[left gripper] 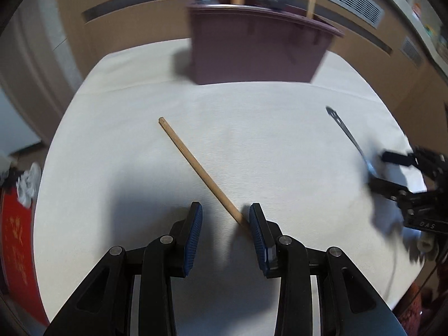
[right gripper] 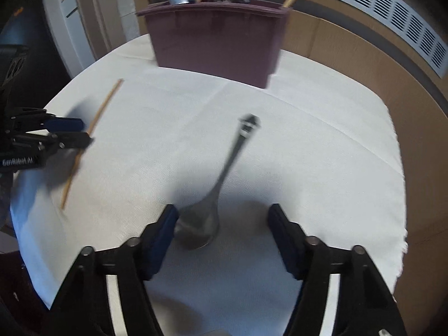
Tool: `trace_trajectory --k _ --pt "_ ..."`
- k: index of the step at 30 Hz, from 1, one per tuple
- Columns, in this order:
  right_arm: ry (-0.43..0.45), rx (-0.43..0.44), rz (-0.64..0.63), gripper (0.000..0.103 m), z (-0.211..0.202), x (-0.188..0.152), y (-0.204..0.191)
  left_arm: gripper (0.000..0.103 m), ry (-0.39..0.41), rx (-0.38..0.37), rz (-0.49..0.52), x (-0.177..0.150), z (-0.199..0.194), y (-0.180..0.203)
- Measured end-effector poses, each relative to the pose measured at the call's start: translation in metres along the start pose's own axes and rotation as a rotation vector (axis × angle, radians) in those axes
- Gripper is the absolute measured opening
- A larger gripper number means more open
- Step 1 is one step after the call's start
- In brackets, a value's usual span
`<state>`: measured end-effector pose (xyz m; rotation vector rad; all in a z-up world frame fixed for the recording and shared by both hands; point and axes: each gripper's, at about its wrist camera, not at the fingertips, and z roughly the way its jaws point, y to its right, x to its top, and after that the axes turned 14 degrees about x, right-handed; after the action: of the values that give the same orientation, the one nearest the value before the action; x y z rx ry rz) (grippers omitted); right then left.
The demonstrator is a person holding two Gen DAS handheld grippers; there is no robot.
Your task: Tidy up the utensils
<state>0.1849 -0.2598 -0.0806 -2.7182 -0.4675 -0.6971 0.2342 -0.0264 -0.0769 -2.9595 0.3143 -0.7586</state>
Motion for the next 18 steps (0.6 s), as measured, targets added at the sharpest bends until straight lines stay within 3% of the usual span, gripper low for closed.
trace_trajectory --k 7,10,12,18 --pt "0.096 0.049 0.032 0.038 -0.019 -0.021 -0.002 0.036 0.008 -0.042 -0.110 -0.002 -0.007 -0.021" --pt "0.083 0.019 0.028 0.026 -0.010 -0.020 -0.003 0.036 0.010 -0.044 -0.129 -0.005 -0.010 -0.025" --pt "0.099 -0.006 0.010 0.026 -0.012 -0.015 -0.005 0.036 0.001 -0.042 -0.153 -0.005 -0.010 -0.028" --pt "0.328 -0.059 -0.055 0.025 -0.066 0.025 -0.014 0.036 -0.045 -0.095 -0.301 0.006 0.002 -0.045"
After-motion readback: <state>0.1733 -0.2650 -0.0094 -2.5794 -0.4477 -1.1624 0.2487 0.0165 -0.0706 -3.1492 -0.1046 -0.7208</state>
